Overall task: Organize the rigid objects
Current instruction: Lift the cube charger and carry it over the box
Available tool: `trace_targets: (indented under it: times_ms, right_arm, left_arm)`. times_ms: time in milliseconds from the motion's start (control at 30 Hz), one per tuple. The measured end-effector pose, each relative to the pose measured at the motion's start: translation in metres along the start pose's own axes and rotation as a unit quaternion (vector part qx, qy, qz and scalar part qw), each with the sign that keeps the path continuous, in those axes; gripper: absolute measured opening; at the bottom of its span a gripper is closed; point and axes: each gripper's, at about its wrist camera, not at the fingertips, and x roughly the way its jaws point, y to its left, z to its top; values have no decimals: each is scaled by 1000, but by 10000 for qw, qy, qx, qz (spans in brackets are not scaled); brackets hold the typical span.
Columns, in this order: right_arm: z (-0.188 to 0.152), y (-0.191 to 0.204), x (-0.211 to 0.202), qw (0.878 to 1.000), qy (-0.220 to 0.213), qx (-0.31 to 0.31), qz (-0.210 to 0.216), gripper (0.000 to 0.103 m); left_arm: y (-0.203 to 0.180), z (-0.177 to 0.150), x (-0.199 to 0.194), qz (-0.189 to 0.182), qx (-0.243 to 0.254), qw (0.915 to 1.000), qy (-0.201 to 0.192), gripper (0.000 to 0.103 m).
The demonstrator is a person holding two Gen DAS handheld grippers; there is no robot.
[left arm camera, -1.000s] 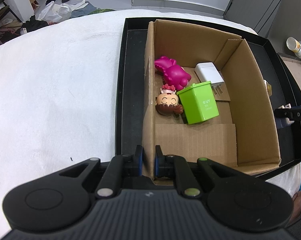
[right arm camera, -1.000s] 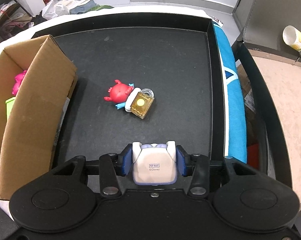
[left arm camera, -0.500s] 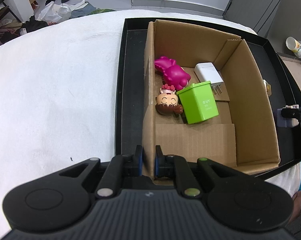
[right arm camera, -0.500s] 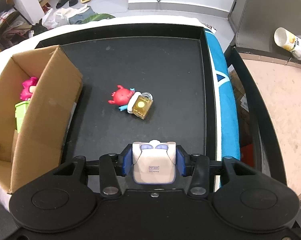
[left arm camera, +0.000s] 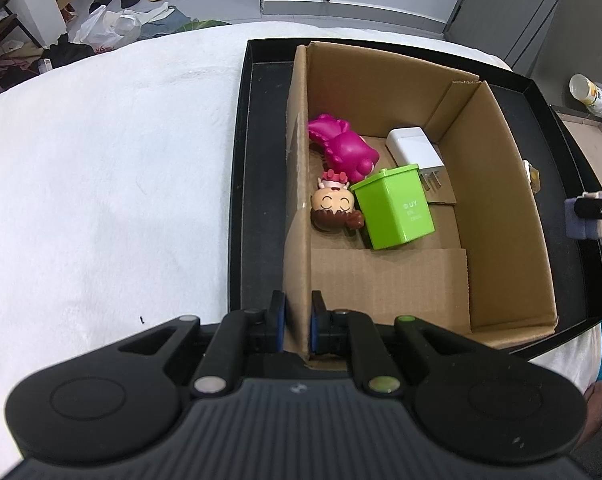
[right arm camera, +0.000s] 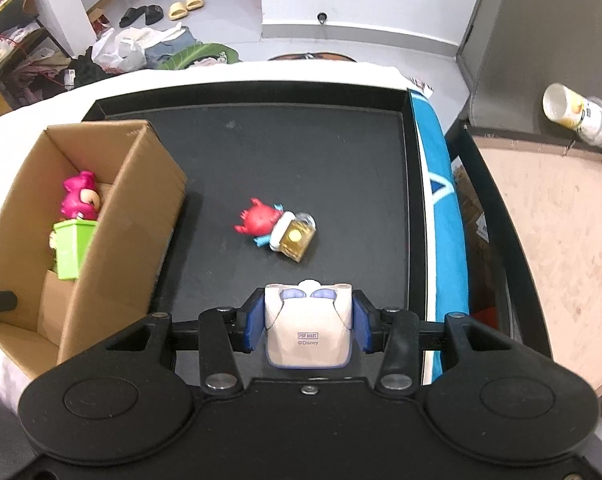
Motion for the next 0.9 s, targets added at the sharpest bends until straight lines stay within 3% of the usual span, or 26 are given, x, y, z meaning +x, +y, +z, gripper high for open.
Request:
trace_targets:
  times_ms: [467, 900]
  right_arm:
    - [23, 30, -22, 9992, -225, -327, 21, 43]
    - [47, 74, -42, 9968, -432, -590, 327, 43]
  left_arm:
    - [3, -1, -2, -75, -26, 10000, -39, 11]
    - [5, -1, -3, -117, -32, 9999, -34, 12]
